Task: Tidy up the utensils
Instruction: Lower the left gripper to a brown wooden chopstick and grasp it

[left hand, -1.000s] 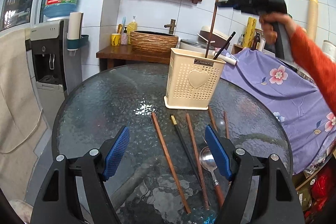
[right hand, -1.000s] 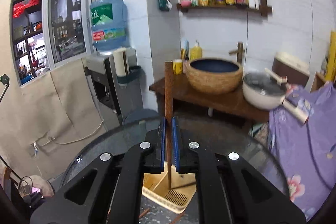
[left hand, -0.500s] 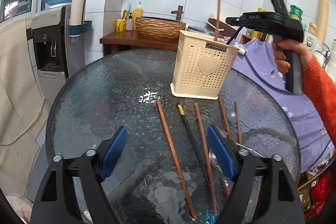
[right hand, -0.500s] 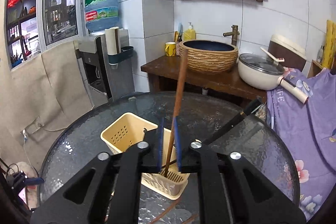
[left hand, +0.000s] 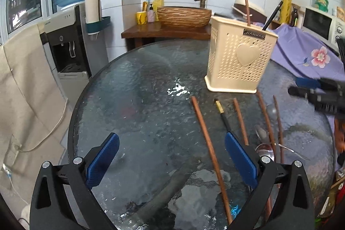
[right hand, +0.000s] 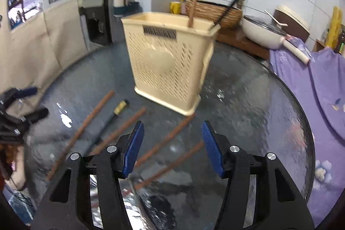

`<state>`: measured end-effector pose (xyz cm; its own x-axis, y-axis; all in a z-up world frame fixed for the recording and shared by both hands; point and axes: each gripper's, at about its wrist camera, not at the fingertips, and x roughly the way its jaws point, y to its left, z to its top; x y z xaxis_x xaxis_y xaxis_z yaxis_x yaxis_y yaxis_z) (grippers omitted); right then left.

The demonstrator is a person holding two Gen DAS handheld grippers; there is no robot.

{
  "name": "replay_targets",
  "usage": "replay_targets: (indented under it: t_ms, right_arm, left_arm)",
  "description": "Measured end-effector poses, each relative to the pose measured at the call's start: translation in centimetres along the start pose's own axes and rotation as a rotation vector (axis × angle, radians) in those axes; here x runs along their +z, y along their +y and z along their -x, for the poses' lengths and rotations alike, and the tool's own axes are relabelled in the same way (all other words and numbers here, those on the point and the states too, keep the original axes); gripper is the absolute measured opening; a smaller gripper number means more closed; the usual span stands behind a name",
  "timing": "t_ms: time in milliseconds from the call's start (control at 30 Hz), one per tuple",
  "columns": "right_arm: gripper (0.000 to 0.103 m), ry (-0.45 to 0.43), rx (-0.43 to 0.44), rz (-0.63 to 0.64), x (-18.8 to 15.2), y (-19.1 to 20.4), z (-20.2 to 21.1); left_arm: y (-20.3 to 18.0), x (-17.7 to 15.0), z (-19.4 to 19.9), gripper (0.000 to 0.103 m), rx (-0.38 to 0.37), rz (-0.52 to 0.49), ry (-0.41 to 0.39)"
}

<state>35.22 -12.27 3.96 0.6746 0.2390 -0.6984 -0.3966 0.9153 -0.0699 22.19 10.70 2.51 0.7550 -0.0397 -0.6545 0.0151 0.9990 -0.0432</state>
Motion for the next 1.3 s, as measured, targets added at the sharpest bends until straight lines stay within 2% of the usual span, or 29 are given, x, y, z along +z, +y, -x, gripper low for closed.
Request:
replay_targets:
  t_ms: [67, 167, 233, 333, 433, 567, 667, 867, 1067, 1167, 1233, 1300]
  right_arm:
    - [0.055, 0.027, -0.012, -0.038, -1.1, -0.4, -0.6]
    - [0.055, 0.074, -0.036, -0.168, -2.6, -2.2, -1.6]
    - [0.045, 0.11, -0.08, -0.223, -3.2, -3.3, -2.5]
    - [0.033, 0.148, -0.082, -0.291, -3.1, -4.6, -3.9]
    - [0.03, 0.183, -0.08, -0.35, -2.6, -5.3, -5.2]
    - [0.025, 0.229, -0.114, -0.372, -1.5, -5.7, -6.8]
    - [0.023, 0.25, -0.102, -0.422, -1.3, -6.1, -7.7]
    - [0.023, 0.253, -0.137, -0.434, -1.0, -6.1, -8.2]
    - [0.017, 0.251, -0.175, -0.442, -0.4, -6.3, -9.3]
    - [0.014, 0.239, -0.192, -0.441, -0.1, -6.4, -9.8]
    - [0.013, 0.236, -0.202, -0.442, 0.1, -6.6, -10.2]
    - [0.012, 0.228, -0.212, -0.442, 0.4, -6.7, -10.5]
  left_arm:
    - [-0.3, 0.1, -0.6, 0.096, -0.002, -0.01, 0.02]
    - [-0.8, 0.1, -1.3, 0.096, 0.005, -0.024, 0.04]
    - [-0.8, 0.2, -2.1, 0.096, 0.011, -0.027, 0.054]
    - [-0.8, 0.9, -3.3, 0.096, 0.021, -0.032, 0.055]
    - [-1.1, 2.0, -4.6, 0.095, 0.01, -0.039, 0.047]
    - [-1.9, 3.3, -6.3, 0.074, -0.013, -0.04, 0.075]
    - [-2.6, 4.2, -7.5, 0.065, -0.023, -0.041, 0.106]
    - [-3.6, 4.9, -10.3, 0.046, 0.012, -0.05, 0.172]
    - [-4.0, 4.5, -12.6, 0.041, 0.03, -0.058, 0.243]
    - [-4.0, 4.6, -12.9, 0.04, 0.038, -0.048, 0.239]
    - [-4.3, 4.9, -13.1, 0.035, 0.041, -0.057, 0.243]
    - [-4.6, 5.0, -13.2, 0.023, 0.031, -0.065, 0.244]
